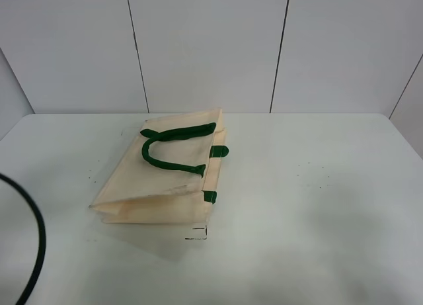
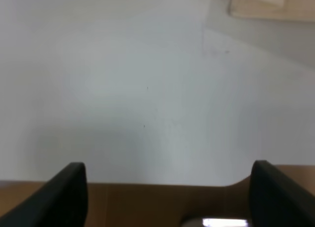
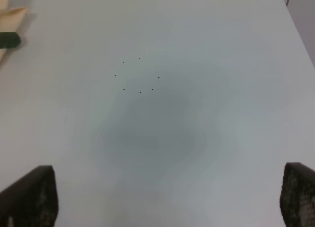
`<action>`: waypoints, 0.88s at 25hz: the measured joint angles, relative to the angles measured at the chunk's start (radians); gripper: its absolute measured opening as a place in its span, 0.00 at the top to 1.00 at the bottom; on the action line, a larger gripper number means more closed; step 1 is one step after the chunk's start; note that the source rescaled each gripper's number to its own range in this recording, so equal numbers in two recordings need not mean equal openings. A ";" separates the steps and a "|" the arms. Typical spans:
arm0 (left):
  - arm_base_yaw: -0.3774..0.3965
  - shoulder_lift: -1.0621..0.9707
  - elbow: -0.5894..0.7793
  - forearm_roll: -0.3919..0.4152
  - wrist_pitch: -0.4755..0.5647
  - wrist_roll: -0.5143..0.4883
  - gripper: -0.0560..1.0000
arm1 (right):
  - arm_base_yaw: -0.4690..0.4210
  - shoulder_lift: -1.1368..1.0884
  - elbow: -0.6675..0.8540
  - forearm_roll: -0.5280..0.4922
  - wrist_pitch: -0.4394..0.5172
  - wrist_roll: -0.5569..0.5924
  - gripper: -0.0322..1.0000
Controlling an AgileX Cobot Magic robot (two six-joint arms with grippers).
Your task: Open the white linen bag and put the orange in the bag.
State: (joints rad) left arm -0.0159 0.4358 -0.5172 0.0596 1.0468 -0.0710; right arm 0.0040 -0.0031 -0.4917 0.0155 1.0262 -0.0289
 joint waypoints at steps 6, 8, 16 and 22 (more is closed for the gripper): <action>0.000 -0.267 0.022 -0.001 0.006 0.007 0.08 | 0.000 0.000 0.000 0.000 0.000 0.000 0.00; 0.000 -0.324 0.022 -0.003 0.006 0.007 0.08 | 0.000 0.000 0.000 0.000 0.000 0.000 0.00; 0.000 -0.423 0.022 -0.017 0.010 0.016 0.08 | 0.000 0.000 0.000 0.000 0.000 0.000 0.00; 0.000 -0.442 0.022 -0.020 0.011 0.019 0.08 | 0.000 0.000 0.000 0.000 0.000 0.000 0.00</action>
State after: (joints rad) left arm -0.0159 -0.0059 -0.4947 0.0392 1.0576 -0.0516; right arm 0.0040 -0.0031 -0.4917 0.0155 1.0262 -0.0289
